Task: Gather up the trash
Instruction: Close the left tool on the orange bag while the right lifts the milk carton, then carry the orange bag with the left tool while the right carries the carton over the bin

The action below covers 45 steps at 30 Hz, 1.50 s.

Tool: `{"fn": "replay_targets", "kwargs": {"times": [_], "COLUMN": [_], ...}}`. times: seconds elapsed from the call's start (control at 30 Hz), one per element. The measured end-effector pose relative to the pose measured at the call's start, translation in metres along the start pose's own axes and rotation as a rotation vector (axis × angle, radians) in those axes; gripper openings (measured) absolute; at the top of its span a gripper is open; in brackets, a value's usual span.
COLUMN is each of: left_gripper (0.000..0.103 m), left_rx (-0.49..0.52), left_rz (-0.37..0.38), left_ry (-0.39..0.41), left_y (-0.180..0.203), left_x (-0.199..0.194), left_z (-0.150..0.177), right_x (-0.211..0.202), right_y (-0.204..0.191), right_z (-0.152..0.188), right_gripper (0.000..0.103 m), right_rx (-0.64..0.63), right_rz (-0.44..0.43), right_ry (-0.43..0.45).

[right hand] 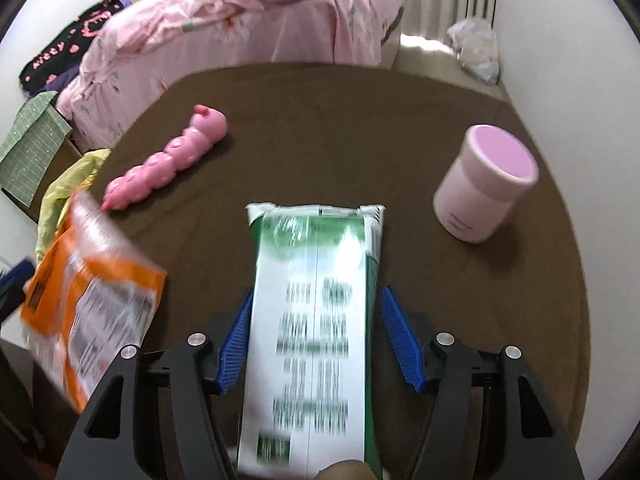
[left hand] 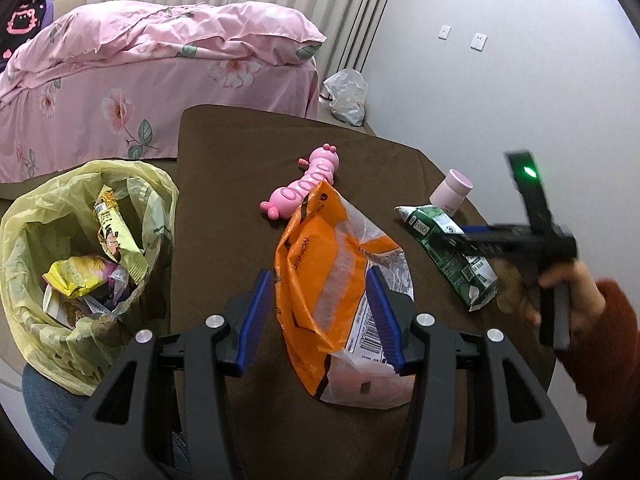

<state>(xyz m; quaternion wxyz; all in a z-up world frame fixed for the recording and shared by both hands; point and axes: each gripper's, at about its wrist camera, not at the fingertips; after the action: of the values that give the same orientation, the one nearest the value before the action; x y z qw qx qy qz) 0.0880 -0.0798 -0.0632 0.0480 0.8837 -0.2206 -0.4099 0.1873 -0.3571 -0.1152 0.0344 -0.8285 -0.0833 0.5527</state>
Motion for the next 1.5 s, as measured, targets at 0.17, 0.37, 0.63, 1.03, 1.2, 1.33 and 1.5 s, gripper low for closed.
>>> {"fn": "replay_targets", "kwargs": {"times": [0.17,0.37,0.63,1.03,1.2,1.33,1.5], "left_gripper": [0.046,0.046,0.05,0.033,0.009,0.007,0.007], "left_rx": [-0.005,-0.011,-0.016,-0.09,-0.105,-0.125,-0.119], "left_rz": [-0.003,0.007,0.008,0.0,-0.053,-0.103,-0.199], "left_ry": [-0.007,-0.007,-0.015,-0.186,-0.075,0.026,0.121], "left_y": [-0.002,-0.001,-0.001,0.009,0.002,-0.011,-0.027], "left_x": [-0.001,-0.001,-0.005,0.019,-0.01,-0.041,-0.071], "left_z": [0.002,0.003,0.003,0.023,0.014,0.006,-0.003], "right_x": [-0.016,-0.074,-0.112,-0.135,-0.155,-0.169,-0.182], "right_y": [-0.004,-0.019,-0.034,-0.032,-0.055,-0.075,-0.1], "right_z": [-0.018,-0.001,0.031,0.051,0.054,0.053,0.051], "right_gripper": [0.059,0.058,0.057,0.057,0.057,0.057,0.057], "right_rx": [0.006,-0.05,-0.116,-0.104,-0.159,-0.2,-0.253], "right_rz": [-0.034,-0.094,-0.076,-0.093,-0.103,-0.109,-0.119], "right_ry": [0.058,0.243,0.375,0.458,0.519,0.558,0.592]}}
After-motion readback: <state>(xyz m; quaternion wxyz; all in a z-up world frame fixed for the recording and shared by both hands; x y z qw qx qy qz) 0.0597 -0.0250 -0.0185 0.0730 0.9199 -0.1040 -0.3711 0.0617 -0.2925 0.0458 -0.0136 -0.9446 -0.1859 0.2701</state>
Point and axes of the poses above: each gripper's, at about its wrist camera, not at the fingertips, and x roughly the way its jaws point, y to its right, z to its underside, and after that the axes turned 3 degrees about -y, right-handed
